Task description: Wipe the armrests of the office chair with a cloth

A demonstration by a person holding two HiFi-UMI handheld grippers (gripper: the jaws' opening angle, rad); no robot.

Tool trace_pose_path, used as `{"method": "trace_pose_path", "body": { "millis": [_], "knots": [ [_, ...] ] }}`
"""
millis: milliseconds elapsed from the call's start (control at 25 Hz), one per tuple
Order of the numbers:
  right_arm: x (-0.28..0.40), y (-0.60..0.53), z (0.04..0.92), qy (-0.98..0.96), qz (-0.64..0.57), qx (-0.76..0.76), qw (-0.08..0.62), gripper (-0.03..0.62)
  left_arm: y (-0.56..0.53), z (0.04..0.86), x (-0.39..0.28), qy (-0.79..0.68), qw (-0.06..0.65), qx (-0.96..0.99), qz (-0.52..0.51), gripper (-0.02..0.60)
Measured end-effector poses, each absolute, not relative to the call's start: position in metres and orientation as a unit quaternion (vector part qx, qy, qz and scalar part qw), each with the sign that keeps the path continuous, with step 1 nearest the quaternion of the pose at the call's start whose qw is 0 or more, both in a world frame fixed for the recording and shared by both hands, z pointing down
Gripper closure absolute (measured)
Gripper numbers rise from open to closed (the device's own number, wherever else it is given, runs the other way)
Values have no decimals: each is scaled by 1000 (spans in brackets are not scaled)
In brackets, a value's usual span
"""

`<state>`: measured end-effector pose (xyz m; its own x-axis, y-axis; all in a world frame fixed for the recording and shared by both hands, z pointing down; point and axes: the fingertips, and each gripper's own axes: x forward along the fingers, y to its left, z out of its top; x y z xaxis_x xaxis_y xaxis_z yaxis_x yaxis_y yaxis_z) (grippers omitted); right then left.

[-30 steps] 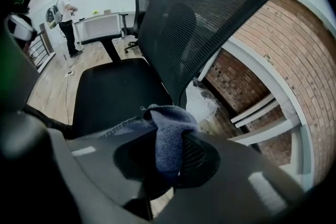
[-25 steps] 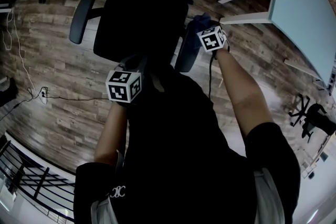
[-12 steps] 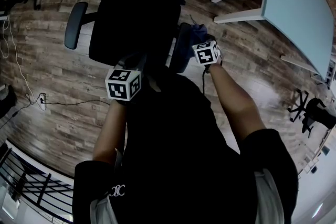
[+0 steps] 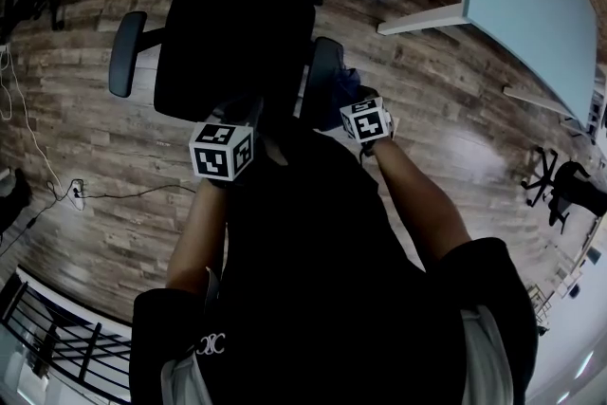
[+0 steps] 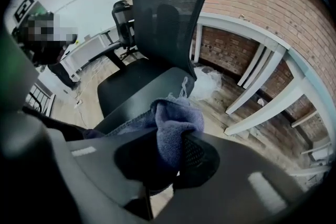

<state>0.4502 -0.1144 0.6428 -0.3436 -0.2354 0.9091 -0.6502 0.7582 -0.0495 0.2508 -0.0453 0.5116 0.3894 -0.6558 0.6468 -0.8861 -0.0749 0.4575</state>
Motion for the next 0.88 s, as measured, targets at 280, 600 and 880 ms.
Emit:
{"method": "trace_pose_path", "body": {
  "millis": [280,600,880],
  "knots": [
    [452,-55,642,-792,205,218,533,530,-40,515,257,-513,423,732,144,575],
    [429,5,628,-794,206,167,547,530,-36,517,242,-493,425,746,145,575],
    [381,1,627,-804,201,192,525,530,-30,522,215,-473,428,756,147,575]
  ]
}}
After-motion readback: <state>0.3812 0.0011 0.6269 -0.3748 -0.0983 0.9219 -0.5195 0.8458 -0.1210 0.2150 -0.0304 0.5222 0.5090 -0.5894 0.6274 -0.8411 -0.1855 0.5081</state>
